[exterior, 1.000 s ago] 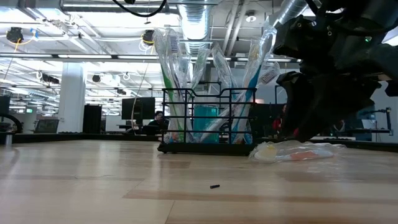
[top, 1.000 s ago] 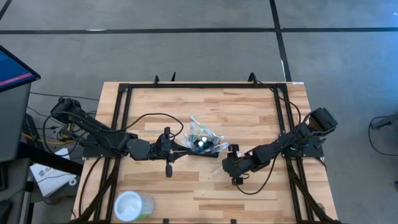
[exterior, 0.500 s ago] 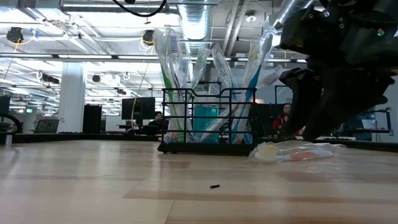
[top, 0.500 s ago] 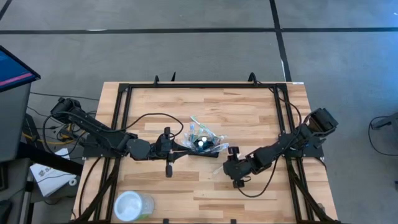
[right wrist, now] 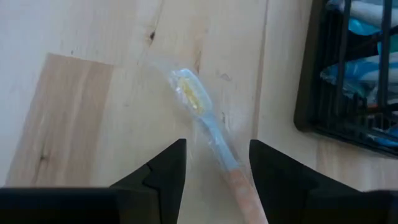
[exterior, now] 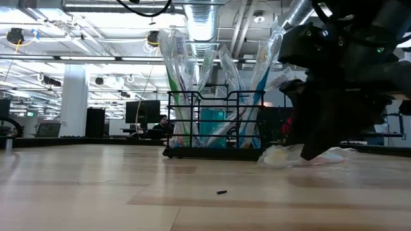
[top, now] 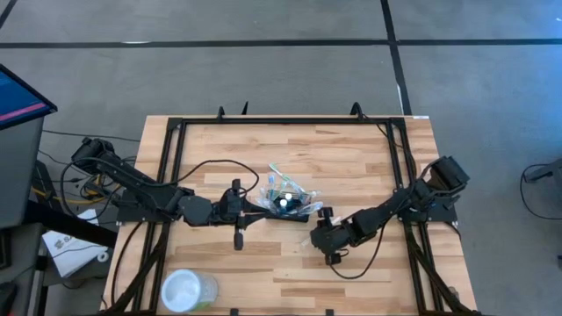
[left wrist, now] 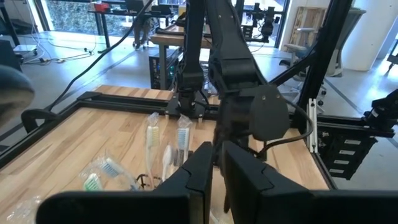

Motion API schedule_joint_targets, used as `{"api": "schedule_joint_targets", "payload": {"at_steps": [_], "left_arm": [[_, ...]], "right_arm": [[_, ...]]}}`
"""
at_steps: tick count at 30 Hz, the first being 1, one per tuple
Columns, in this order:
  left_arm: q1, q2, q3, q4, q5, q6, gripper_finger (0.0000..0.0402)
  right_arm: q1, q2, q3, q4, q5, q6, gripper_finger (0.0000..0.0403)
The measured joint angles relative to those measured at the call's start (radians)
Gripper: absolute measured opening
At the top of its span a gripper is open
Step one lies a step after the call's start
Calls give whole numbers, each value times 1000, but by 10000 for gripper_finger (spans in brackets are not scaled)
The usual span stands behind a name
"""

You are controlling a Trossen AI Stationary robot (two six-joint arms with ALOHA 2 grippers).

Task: Pick & Place toothbrushing station
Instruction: Put the orange toothbrush into the wire organizer

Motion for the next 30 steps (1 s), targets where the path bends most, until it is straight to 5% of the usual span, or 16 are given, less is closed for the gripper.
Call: {"api": "schedule_joint_targets", "payload": {"at_steps": [6,14,30], "left_arm": [[0,0,1,11,0,1,30],[0,0,1,10,0,0,30],[0,0,1,10,0,3,30]], "right_arm": [[-6,2,4,-17,-3,5,131],[-3,2,4,-22,-60,33,9],[17,-10,73,-38,-112,87,1]]}}
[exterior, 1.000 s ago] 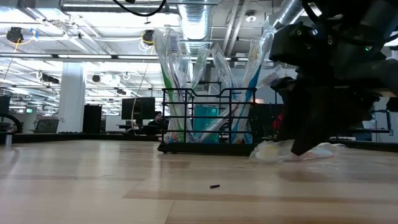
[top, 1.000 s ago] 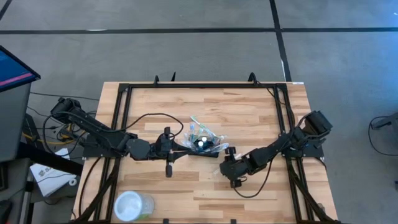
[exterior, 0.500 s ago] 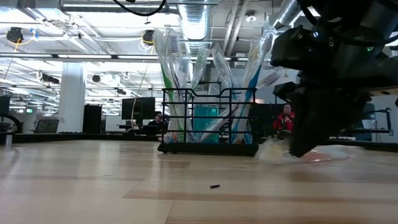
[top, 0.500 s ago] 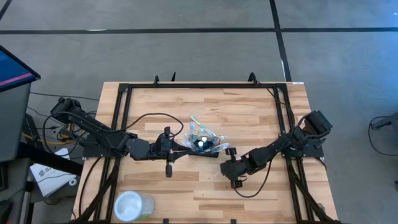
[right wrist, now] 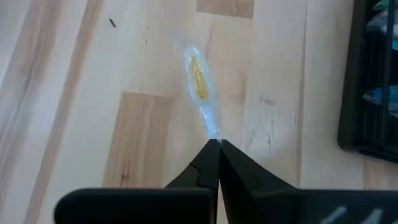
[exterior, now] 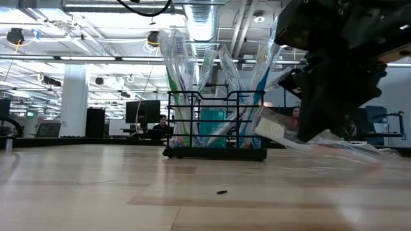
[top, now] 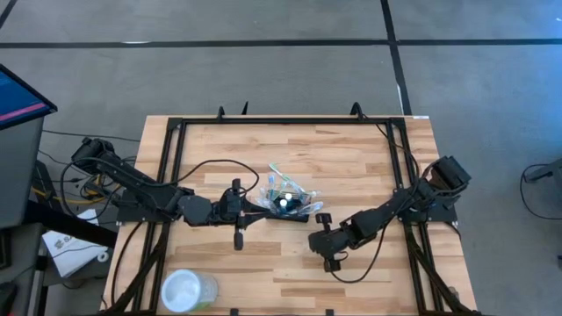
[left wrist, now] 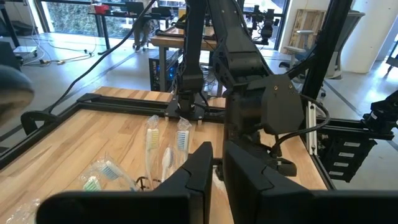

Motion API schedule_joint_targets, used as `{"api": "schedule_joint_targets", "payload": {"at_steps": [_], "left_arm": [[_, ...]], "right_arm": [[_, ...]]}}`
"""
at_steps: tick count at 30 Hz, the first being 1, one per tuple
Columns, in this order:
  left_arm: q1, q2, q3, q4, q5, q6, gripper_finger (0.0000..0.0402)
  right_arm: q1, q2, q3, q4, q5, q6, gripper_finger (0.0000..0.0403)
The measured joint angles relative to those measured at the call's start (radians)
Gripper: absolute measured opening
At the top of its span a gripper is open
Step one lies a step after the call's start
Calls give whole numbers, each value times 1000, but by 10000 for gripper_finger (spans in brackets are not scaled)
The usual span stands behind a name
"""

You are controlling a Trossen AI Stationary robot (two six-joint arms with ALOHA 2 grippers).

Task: Pick & Place toothbrushing station
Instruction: Put the orange toothbrush into the wire organizer

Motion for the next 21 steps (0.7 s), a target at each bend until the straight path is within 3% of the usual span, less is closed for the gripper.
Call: {"api": "schedule_joint_targets", "payload": {"at_steps": [7,16,21], "left_arm": [[0,0,0,0,0,0,30],[0,0,0,0,0,0,30],[0,0,0,0,0,0,30]], "right_arm": [[9,-18,38,-24,-10,0,0],[34,-129,99,-16,-12,0,0],[53,-215,103,53,73,-24,0]]}}
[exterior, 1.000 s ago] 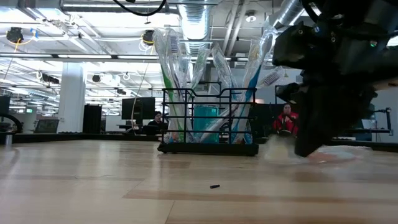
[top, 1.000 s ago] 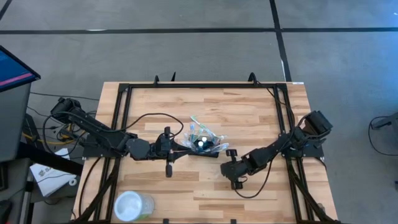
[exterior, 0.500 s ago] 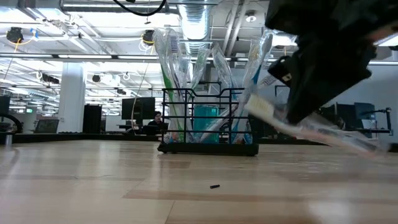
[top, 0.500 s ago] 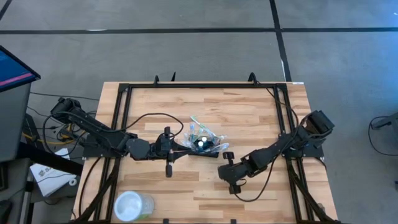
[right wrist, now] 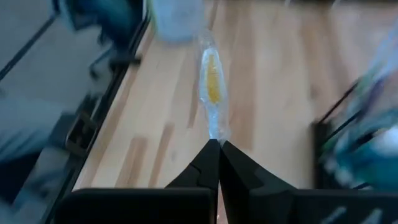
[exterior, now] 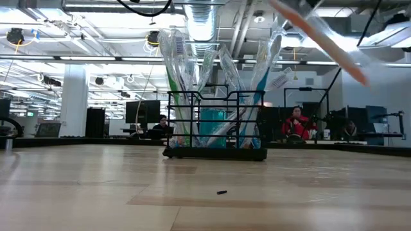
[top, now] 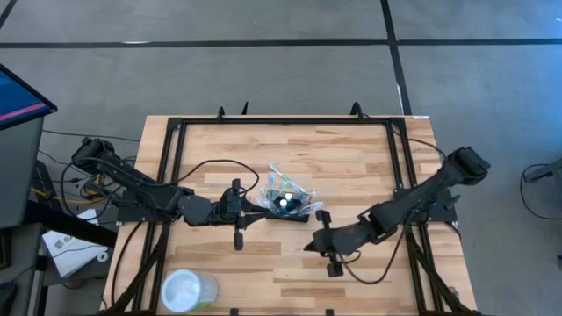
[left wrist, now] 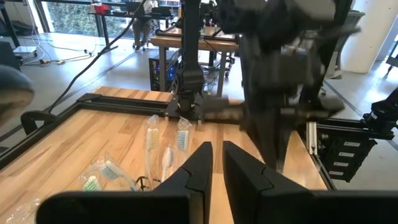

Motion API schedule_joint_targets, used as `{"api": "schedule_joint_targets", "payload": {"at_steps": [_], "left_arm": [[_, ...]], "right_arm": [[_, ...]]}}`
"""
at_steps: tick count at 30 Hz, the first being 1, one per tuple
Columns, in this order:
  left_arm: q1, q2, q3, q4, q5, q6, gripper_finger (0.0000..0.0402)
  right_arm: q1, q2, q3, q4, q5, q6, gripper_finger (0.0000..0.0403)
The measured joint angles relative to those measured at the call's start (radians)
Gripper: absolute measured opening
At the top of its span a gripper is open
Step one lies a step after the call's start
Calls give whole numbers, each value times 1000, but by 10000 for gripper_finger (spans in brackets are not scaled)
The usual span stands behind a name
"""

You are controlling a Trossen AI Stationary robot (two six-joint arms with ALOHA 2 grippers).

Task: Pick & Place toothbrushing station
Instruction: Put the orange toothbrush into the wire organizer

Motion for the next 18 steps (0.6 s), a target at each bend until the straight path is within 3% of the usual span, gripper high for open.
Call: {"api": "schedule_joint_targets", "payload": {"at_steps": [9,18], "left_arm": [[0,0,0,0,0,0,30],[0,0,-1,0,0,0,30]], "right_arm": [[27,-140,-16,129,172,-154,0],[22,-230,-190,539,194,-303,0]]}}
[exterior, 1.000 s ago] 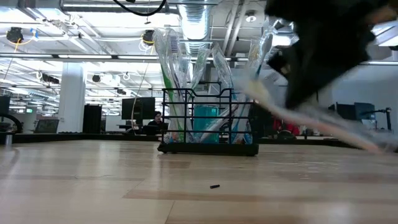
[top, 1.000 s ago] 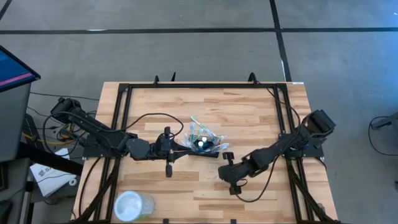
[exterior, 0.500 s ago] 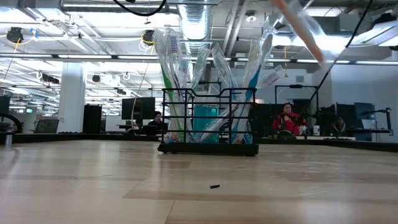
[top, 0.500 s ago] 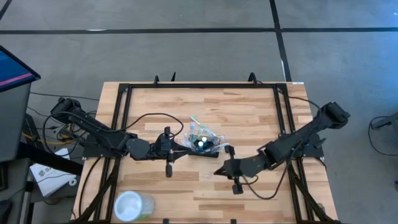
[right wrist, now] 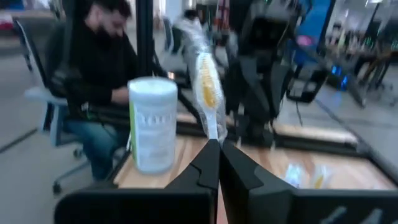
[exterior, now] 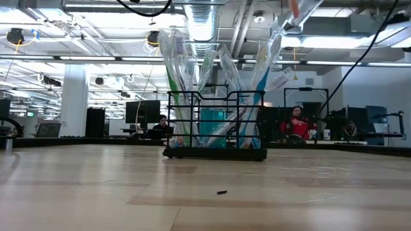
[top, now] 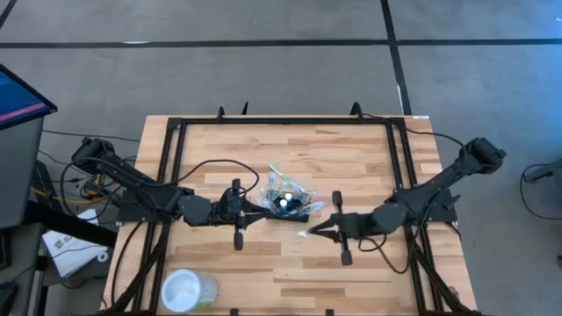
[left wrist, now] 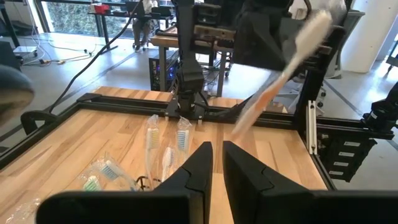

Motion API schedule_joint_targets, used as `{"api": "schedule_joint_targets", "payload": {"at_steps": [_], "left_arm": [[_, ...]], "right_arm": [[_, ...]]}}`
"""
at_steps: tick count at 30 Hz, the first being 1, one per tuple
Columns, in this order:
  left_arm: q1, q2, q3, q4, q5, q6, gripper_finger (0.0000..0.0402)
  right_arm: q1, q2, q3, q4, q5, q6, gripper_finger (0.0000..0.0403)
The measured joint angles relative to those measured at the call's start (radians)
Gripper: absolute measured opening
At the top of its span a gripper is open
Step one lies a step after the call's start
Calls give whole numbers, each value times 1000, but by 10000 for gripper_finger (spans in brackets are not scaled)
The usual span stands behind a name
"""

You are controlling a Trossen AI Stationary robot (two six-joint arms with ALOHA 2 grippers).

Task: Pick & Place toothbrushing station
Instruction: Put the orange toothbrush into the wire organizer

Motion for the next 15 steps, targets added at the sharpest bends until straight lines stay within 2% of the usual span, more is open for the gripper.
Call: {"api": "schedule_joint_targets", "payload": {"at_steps": [8,15], "left_arm": [[0,0,0,0,0,0,30],[0,0,0,0,0,0,30]], "right_arm": [[-42,-26,-112,293,0,-101,0],[-113,-26,-171,408,-70,-122,0]]}}
